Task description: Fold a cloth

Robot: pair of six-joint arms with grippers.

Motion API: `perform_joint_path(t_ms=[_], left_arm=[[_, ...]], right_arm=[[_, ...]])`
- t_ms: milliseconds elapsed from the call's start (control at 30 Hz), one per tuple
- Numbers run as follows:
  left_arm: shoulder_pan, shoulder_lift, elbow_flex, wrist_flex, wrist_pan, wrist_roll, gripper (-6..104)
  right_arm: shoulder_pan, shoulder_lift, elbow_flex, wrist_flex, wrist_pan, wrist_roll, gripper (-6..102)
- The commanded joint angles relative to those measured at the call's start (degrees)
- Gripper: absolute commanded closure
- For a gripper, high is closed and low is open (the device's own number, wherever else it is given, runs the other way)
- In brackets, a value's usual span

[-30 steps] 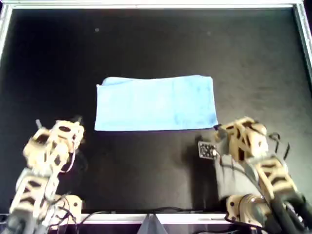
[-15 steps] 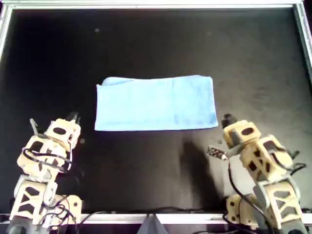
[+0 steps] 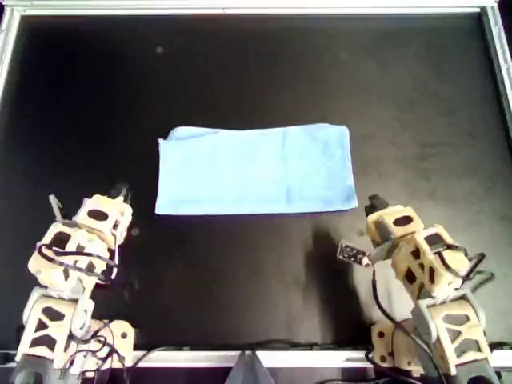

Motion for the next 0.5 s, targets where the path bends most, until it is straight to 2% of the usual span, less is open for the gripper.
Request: perform_joint_path(t_ms=[0,67,133,467], left_arm=[[0.53,0.97,-0.97,-0.09,-0.18,0.35,49],[0.53,0.97,-0.97,-0.09,-0.18,0.35,49],[0.53,0.97,-0.97,-0.09,-0.18,0.35,49],[0.53,0.88,-0.97,-0.09,-0.18,0.35,50]], right_arm=[[0.70,1.67,1.32,-1.14,0.18,-1.67,32],[0.70,1.05,1.32,-1.14,-0.35,-3.08,32],[0.70,-2.55,1.05,-1.14,-0.53,-3.60,32],[0.18,-39.11,-18.54,-2.72,-0.53,-3.60,31]])
